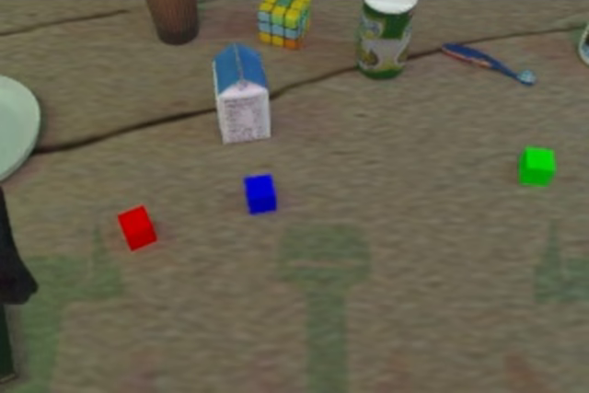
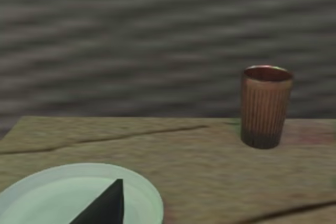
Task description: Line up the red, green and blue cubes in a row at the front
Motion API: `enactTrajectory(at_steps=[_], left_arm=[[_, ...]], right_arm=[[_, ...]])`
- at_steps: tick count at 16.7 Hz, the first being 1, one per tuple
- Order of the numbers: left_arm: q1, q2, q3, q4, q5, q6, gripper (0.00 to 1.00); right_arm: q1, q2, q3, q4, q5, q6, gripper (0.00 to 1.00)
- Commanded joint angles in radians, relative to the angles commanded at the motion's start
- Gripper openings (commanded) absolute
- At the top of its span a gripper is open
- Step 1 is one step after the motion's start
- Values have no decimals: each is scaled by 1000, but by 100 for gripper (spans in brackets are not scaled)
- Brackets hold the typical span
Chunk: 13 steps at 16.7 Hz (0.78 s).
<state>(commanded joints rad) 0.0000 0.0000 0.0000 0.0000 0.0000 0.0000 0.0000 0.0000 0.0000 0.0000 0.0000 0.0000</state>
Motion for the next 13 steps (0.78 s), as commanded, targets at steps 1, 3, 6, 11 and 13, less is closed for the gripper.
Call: enactTrajectory(at_steps=[1,3,6,11,13], left_arm=[[0,0,0,0,0,0,100],[-2,10,10,-5,1,5,100],[-21,104,98,-58,5,53,100],[-74,467,373,-253,5,215,100],[-99,664,508,-358,3,299,100]], right_arm=[[0,0,0,0,0,0,100],[0,0,0,0,0,0,100],[0,0,0,0,0,0,100],[0,0,0,0,0,0,100],[0,0,0,0,0,0,100]])
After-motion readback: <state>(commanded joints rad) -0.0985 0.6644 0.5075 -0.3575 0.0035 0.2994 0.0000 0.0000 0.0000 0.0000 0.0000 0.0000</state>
